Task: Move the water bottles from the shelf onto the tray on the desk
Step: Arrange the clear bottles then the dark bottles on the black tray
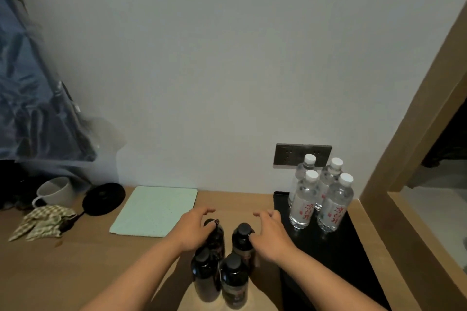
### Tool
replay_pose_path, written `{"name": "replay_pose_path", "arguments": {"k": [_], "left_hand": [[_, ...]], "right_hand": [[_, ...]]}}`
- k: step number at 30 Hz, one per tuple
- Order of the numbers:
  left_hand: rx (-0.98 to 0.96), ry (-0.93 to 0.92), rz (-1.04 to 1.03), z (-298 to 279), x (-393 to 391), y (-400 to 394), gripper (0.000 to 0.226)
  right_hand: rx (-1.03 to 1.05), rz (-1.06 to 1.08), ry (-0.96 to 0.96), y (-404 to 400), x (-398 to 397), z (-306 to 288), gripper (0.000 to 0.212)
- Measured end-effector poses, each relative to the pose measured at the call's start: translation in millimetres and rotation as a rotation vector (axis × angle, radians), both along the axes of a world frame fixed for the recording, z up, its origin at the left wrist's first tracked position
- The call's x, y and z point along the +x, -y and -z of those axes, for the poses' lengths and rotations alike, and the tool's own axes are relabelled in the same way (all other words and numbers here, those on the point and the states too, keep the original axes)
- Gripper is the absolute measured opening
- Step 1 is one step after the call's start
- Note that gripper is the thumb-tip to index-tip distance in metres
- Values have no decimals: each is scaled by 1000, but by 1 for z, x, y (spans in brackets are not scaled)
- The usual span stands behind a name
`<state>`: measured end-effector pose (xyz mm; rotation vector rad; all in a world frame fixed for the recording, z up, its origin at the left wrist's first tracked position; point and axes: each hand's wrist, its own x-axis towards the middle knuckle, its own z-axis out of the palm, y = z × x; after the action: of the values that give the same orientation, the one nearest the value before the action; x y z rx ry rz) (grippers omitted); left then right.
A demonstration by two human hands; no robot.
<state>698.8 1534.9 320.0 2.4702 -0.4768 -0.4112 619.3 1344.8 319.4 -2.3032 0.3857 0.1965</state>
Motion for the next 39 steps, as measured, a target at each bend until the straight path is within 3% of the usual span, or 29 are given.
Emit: {"name": "replay_pose_path", "arguments": {"k": [5,11,19,23,26,31,34,36,39], "left_hand": [[-17,-123,221,13,9,-10,45],[-63,-19,209,19,21,-17,13],[-185,184,113,-37,37,-6,21],[-139,429,209,-82,29,15,29],[-182,536,276,-108,17,32,30],[-507,267,245,-118,7,58,23],[-670,3,329,-112,3,73,33],[-599,-89,403,-100,6,78,45],[-157,-111,489,-70,13,78,60]], "right_hand": [[-12,50,-7,-16,-3,-3,57],[-85,34,-20,-25,-12,-11,59],[-36,94,122,-24,-8,-30,62],[54,83,252,-28,1,-41,72],[116,105,345,-28,8,-52,65],[45,117,427,1,0,-67,63],[47,144,444,25,-9,-67,62],[86,186,433,37,-15,-64,56],[148,251,390,58,-22,-54,51]]}}
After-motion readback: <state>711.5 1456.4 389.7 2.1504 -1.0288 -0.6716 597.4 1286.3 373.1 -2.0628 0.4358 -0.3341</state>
